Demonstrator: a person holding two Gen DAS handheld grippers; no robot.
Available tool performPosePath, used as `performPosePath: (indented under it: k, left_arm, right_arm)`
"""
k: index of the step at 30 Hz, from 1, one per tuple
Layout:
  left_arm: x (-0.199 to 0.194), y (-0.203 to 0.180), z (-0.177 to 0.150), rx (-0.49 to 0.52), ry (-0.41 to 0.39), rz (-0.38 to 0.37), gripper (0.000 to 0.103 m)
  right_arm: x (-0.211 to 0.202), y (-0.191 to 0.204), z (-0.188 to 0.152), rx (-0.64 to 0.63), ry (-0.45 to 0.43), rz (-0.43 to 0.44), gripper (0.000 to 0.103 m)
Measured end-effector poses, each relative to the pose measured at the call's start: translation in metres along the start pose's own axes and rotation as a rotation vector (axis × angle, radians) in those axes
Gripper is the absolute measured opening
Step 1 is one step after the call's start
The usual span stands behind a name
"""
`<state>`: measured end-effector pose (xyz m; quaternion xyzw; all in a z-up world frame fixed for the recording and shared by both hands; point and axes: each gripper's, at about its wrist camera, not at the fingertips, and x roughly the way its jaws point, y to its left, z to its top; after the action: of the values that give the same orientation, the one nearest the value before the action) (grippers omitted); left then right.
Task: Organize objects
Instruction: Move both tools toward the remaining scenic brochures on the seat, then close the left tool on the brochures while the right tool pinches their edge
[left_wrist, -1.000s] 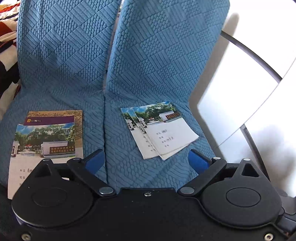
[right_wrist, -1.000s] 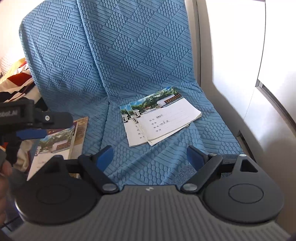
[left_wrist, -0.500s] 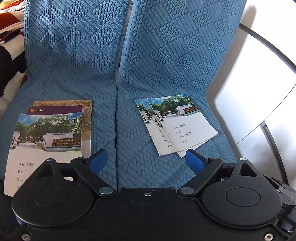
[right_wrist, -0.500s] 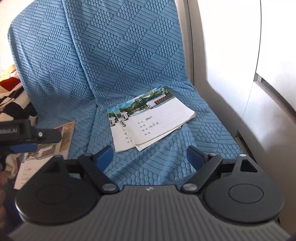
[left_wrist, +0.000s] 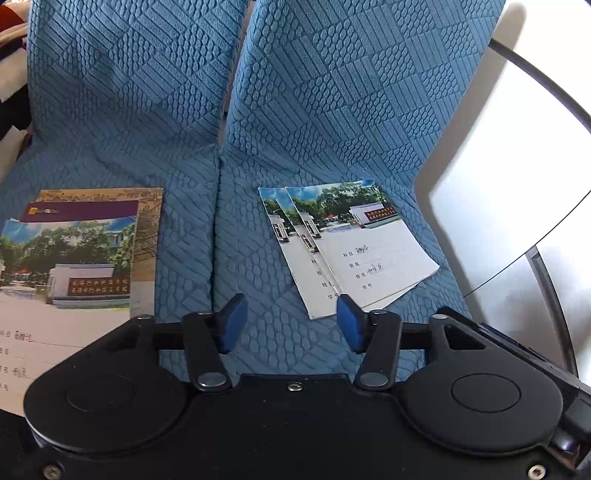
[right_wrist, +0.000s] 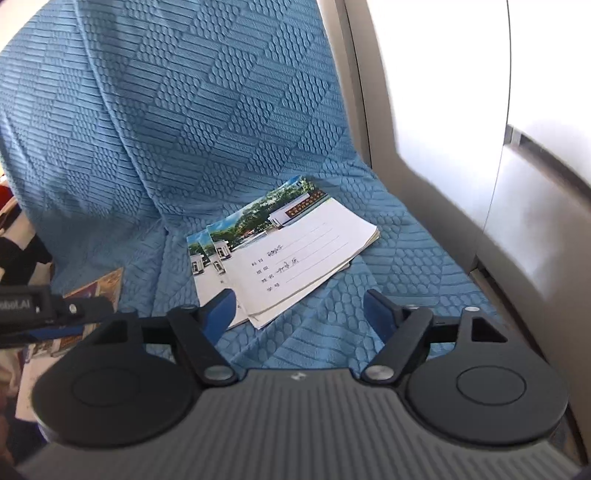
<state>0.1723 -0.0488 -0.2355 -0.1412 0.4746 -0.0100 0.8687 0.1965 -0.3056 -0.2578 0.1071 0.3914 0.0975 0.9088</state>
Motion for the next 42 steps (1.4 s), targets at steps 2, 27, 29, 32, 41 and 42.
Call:
performPosePath:
  k: [2,27,29,32,41,42]
  left_arm:
    - [0.008,0.001,0.0,-0.019,0.017,-0.018,0.039]
    - [0.12,0.003,0.011,-0.304,0.197,-0.281,0.008]
    - [0.129,0.004,0.01,-0.326,0.218,-0.296,0.008]
    - [0.138,-0.001,0.008,-0.322,0.228,-0.295,0.008]
    - [0.151,-0.004,0.004,-0.342,0.242,-0.282,0.009]
    - [0.15,-0.004,0.004,-0.339,0.24,-0.281,0.009]
  right_arm:
    - [0.008,0.0,0.001,0.011,-0.016,0.007,0.076]
    - [0.102,-0.026,0.014,0.342,0.109,0.144,0.015]
    - [0.106,-0.027,0.013,0.359,0.123,0.145,0.015]
    - [0.112,-0.03,0.011,0.387,0.14,0.142,0.014]
    - [0.115,-0.036,0.008,0.434,0.143,0.149,0.006]
    - [0.115,-0.036,0.008,0.435,0.143,0.147,0.005]
